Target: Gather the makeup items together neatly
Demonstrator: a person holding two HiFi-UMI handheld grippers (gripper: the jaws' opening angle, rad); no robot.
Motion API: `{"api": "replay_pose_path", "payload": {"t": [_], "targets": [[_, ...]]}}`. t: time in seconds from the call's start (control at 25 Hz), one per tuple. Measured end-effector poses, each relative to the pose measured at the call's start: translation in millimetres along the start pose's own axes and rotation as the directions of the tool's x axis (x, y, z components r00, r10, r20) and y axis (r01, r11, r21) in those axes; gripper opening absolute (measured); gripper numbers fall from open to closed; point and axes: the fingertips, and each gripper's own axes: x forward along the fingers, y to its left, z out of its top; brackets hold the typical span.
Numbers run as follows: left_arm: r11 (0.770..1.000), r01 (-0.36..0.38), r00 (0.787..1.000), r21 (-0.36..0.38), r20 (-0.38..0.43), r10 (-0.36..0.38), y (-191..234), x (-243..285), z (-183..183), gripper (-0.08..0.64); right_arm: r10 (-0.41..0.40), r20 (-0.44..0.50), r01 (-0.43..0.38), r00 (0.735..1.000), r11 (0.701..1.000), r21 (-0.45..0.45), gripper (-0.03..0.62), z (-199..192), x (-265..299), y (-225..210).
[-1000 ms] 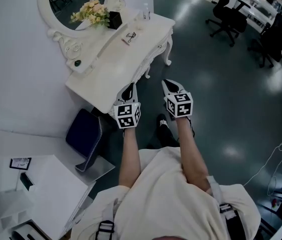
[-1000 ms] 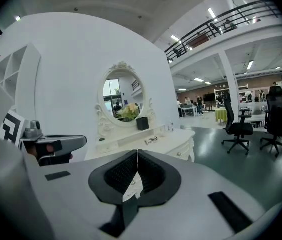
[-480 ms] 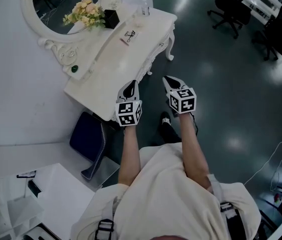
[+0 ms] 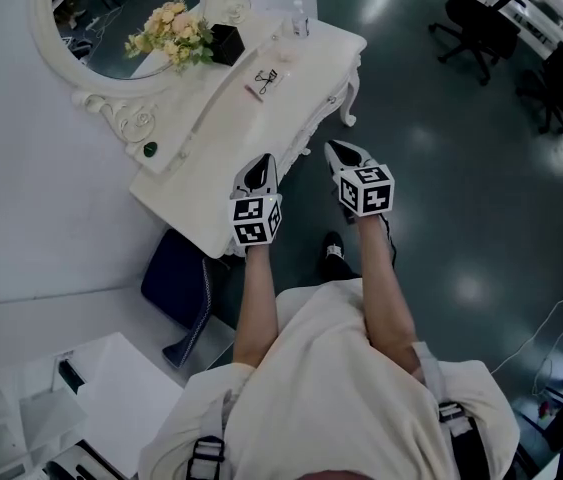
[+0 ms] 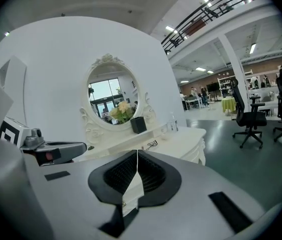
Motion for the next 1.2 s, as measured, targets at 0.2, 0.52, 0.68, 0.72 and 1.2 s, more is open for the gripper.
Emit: {"api": "replay_pose_path", "payload": {"t": [0.2, 0.52, 0.68, 0.72, 1.2], "targets": [[0.999, -0.033, 0.999, 0.003, -0.001, 0.033, 6.2, 29.3, 10.8, 0.014, 0.030, 0.016, -0.030, 0.999, 1.000, -0.003, 0.041, 26.7, 24.3, -23.8], [0.996, -0.090, 0.996, -0.018, -0.002, 0.090, 5.5, 70.1, 19.2, 0.014, 0.090, -0.009, -0.090, 0.996, 0.996, -0.004, 0.041, 36.1, 51.7, -54.1], [0.994, -0.109, 0.993, -0.018, -0.040, 0.108, 1.4, 77.2, 3.3, 0.014, 0.113, -0.049, -0.113, 0.992, 0.994, 0.007, 0.041, 19.5, 61.1, -63.4], [0.993, -0.115, 0.992, -0.021, -0.052, 0.114, 1.9, 77.2, -1.8, 0.014, 0.120, -0.058, -0.120, 0.991, 0.993, 0.007, 0.041, 15.1, 62.4, -63.4], [0.984, -0.173, 0.981, -0.051, -0.099, 0.167, 13.5, 74.6, -15.5, 0.014, 0.164, -0.094, -0.160, 0.982, 0.986, 0.041, 0.041, -2.7, 76.4, -64.5]]}}
